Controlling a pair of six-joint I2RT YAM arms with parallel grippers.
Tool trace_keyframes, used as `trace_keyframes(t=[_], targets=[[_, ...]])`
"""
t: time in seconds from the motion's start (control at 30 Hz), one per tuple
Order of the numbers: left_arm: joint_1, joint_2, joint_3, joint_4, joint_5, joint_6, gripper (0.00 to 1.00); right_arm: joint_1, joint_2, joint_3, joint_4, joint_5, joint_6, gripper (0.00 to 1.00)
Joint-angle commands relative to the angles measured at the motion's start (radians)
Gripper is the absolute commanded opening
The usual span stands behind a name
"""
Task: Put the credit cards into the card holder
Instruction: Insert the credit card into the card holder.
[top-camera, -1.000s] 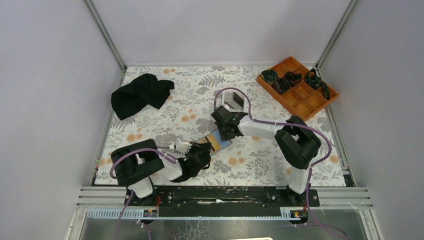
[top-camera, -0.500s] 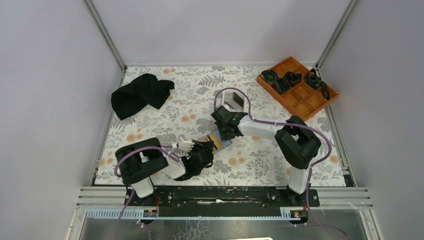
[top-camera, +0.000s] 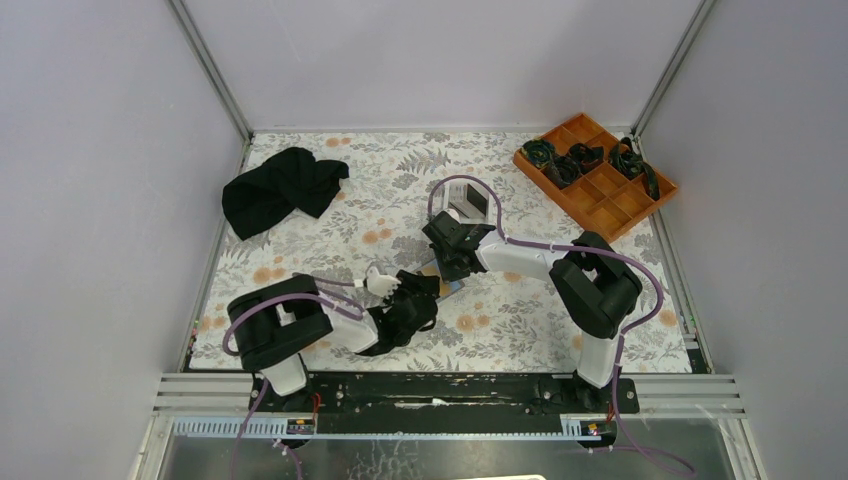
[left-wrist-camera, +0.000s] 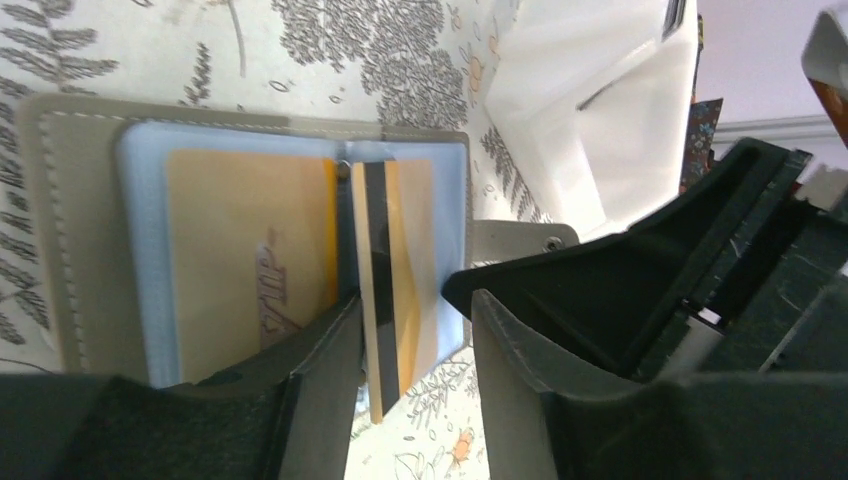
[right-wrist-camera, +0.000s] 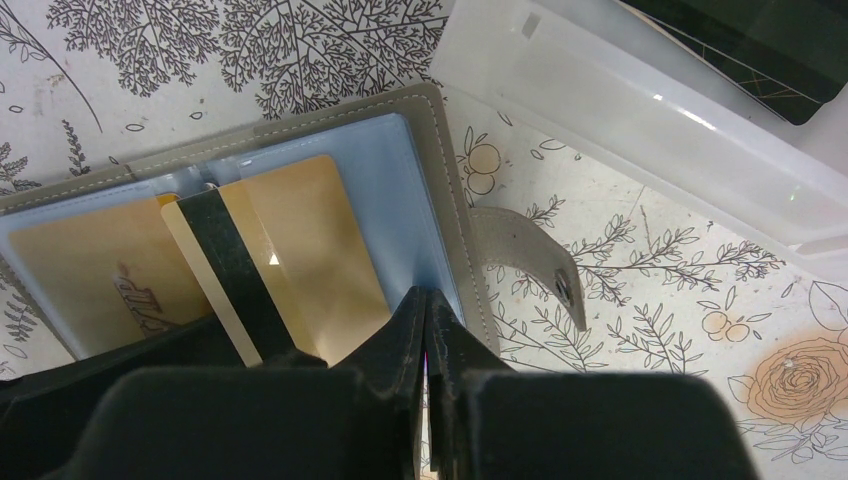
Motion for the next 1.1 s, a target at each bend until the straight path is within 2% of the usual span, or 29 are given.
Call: trace_keyframes(t=[0.0,0.07,0.13,0.53,0.67,0.87,1.07], targets=[[-0.019,-0.035,0.008,-0.206,0.033,0.056,0.56,0.006,0.079,-0.034,-0.012,-0.046,0.004,0.03],[-0.020,-0.060,0.017,-0.232,0.024,0.083,0.61,0.006,0.078,-0.031,-0.011,-0.048,0.006,0.03],[-0.019,-0.087,0.030,-0.270,0.016,0.100,0.62,0.006,0.076,-0.026,-0.009,-0.050,0.008,0.03],[-0.026,-0.220,0.048,-0.466,-0.025,0.114,0.60,0.006,0.049,-0.009,-0.011,-0.050,0.019,0.03],[-0.027,-0.220,0.065,-0.517,-0.028,0.117,0.51,0.006,0.039,-0.015,-0.008,-0.050,0.024,0.03],[-0.026,-0.190,0.113,-0.597,-0.020,0.146,0.26,0.006,0.028,-0.019,-0.002,-0.051,0.031,0.03],[-0.027,-0.150,0.164,-0.616,-0.014,0.242,0.22,0.006,0.023,-0.022,0.002,-0.056,0.037,0.03]])
